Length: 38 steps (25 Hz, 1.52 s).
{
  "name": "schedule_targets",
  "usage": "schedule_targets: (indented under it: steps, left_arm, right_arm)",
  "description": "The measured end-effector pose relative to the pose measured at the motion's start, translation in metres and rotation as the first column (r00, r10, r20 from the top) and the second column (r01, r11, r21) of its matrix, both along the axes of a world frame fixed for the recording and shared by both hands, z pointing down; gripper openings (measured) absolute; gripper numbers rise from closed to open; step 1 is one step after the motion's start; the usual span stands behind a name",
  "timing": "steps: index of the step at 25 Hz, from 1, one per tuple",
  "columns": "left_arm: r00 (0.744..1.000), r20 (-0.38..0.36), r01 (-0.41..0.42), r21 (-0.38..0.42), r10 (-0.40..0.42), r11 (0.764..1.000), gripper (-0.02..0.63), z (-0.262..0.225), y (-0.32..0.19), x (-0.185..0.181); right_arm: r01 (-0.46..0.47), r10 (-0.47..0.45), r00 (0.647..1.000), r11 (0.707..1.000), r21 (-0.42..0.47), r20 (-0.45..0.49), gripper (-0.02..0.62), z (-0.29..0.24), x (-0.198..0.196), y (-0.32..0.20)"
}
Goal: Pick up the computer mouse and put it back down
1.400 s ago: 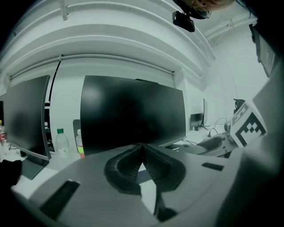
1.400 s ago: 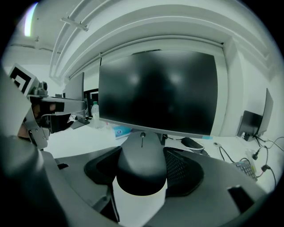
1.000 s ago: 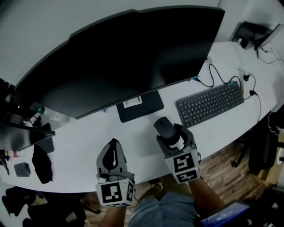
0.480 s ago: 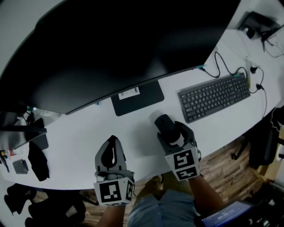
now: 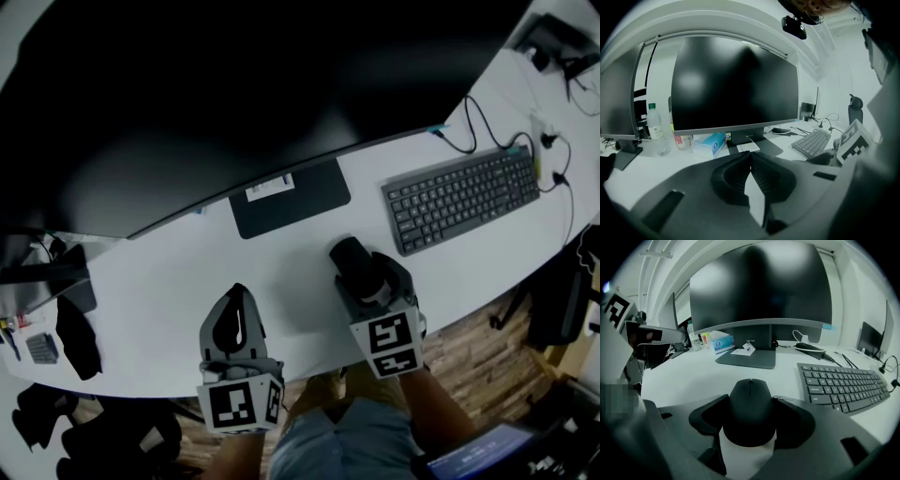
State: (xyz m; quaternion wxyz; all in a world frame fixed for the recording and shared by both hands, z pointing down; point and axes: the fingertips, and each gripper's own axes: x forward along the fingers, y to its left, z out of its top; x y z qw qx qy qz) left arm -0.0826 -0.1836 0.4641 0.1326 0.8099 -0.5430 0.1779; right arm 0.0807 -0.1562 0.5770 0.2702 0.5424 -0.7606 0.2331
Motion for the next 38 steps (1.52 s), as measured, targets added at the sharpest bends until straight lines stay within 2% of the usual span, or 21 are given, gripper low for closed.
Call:
schedule_targets:
  steps: [13,19,25,30,34,38]
  left_arm:
    - [1.000,0.005,0.000,-0.005,0.000,1.000,0.008,0.004,0.000,0.002]
    - [1.000,0.004,-0.003,0.016,0.003,1.000,0.008,-0.009,0.004,0.002]
    - [1.000,-0.009,0.003,0.079,-0.002,0.997,0.008,-0.034,0.006,0.000]
    - [0.999,-0.033,0.009,0.166,-0.003,0.986,0.008,-0.072,0.010,-0.003]
    - [0.998,-0.056,0.012,0.245,0.002,0.969,0.008,-0.109,0.018,-0.005]
    - [0.996,-0.084,0.023,0.330,0.005,0.944,0.008,-0.151,0.030,-0.010]
  right_arm:
    - [0.009,-0.009,1.000,1.000,-0.019,-0.010,0.308,0.009,-0.001,0.001]
    - [0.012,-0.012,1.000,1.000,0.005,-0.004,0.339,0.000,0.000,0.000]
    - [0.021,-0.022,1.000,0.996,0.087,0.000,0.339,-0.036,-0.005,-0.008]
    - [0.019,-0.026,0.999,0.981,0.194,0.031,0.330,-0.090,-0.013,-0.014]
    - [0.023,-0.038,0.998,0.953,0.302,0.045,0.305,-0.144,-0.021,-0.014]
    - [0.040,-0.066,0.997,0.900,0.435,0.045,0.251,-0.202,-0.031,-0.008]
